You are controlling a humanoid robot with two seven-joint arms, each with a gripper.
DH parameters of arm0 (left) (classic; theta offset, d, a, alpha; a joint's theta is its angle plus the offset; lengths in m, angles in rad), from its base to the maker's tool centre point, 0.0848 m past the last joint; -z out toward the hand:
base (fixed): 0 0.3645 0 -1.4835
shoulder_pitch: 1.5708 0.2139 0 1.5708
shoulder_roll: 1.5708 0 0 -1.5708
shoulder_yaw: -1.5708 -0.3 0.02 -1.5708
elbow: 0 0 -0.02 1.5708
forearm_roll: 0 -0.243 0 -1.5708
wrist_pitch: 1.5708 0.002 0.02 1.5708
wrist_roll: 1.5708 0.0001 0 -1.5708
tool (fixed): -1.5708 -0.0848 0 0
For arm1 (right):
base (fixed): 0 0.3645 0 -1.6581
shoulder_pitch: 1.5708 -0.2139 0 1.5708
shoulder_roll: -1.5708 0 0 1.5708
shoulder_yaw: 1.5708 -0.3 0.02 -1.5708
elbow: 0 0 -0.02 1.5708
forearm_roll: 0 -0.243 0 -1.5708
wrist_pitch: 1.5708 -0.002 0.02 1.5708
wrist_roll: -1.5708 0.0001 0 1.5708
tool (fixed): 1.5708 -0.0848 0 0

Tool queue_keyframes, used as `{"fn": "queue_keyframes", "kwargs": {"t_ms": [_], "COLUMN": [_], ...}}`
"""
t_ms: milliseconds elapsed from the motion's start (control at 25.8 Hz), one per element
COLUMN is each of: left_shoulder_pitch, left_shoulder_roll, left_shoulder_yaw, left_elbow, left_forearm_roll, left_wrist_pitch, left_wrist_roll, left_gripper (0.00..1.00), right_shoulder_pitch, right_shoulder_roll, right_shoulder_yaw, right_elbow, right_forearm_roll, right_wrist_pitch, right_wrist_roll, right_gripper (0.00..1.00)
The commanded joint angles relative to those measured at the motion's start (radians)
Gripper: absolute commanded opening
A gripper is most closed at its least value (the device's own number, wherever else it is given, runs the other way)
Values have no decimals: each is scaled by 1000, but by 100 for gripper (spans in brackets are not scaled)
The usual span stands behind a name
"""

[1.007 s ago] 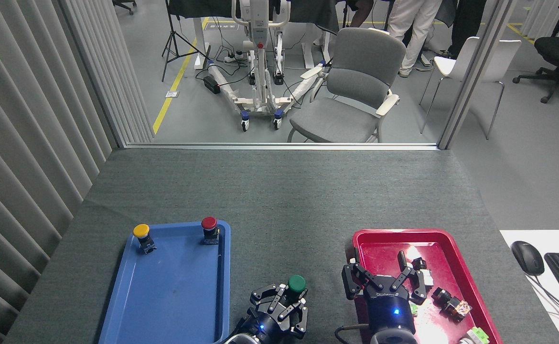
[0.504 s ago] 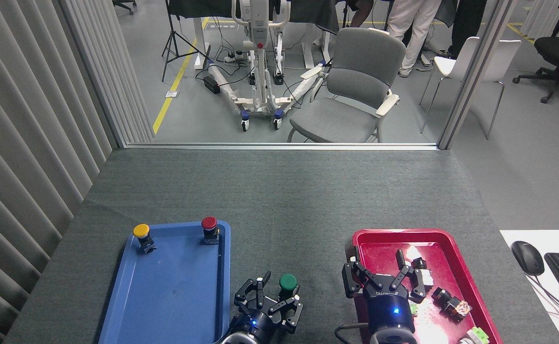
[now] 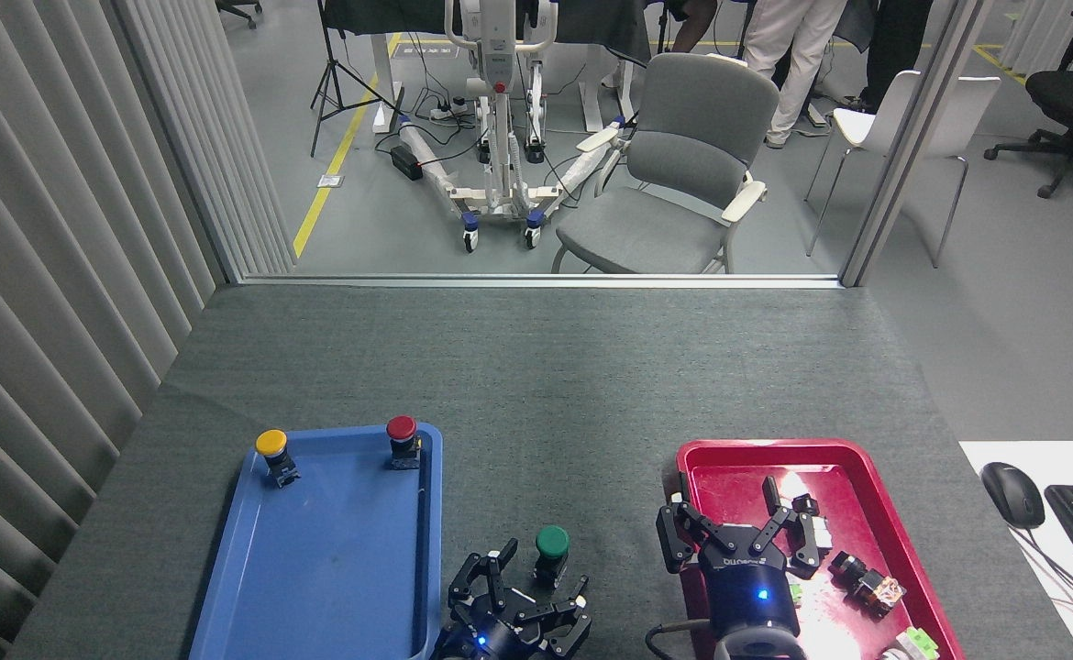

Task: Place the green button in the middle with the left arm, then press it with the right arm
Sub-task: 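Release the green button on the table and withdraw the left gripper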

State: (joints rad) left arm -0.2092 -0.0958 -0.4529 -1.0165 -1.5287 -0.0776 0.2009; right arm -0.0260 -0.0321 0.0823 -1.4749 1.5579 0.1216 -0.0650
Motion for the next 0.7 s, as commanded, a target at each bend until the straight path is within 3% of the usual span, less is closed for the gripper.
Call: {"fn": "queue_keyframes", "kwargs": {"t_ms": [0,232,349,465,581,659], "left_shoulder_pitch": [21,59,93,99,142,145], "left_shoulder_roll": [51,174,266,309,377,407], "left_shoulder_yaw": [13,91,149,234,316,335], "left_elbow": [-50,-125,-195,-198,-218,-209], "left_forearm_roll": [7,125,222,283,300,351], "left_wrist_pitch": [-36,-103,-99,-93,-93,-90], "left_wrist_roll": [-1,11,20,31,55,97], "left_gripper": [99,99,99,99,99,99], "right_shoulder_pitch": [1,-5,-8,-19,-20,-20], "right_shoulder_roll": [-2,3,9,12,17,34], "right_shoulder_yaw": [28,126,149,162,202,229], "right_elbow": [1,-1,-1,-1,-1,1], "right_forearm_roll": [2,2,4,5,7,10], "right_wrist_pitch": [-3,1,6,6,6,1], "right_wrist_roll": [1,-4,-2,-1,1,-1], "right_gripper": [99,99,99,99,95,86]}}
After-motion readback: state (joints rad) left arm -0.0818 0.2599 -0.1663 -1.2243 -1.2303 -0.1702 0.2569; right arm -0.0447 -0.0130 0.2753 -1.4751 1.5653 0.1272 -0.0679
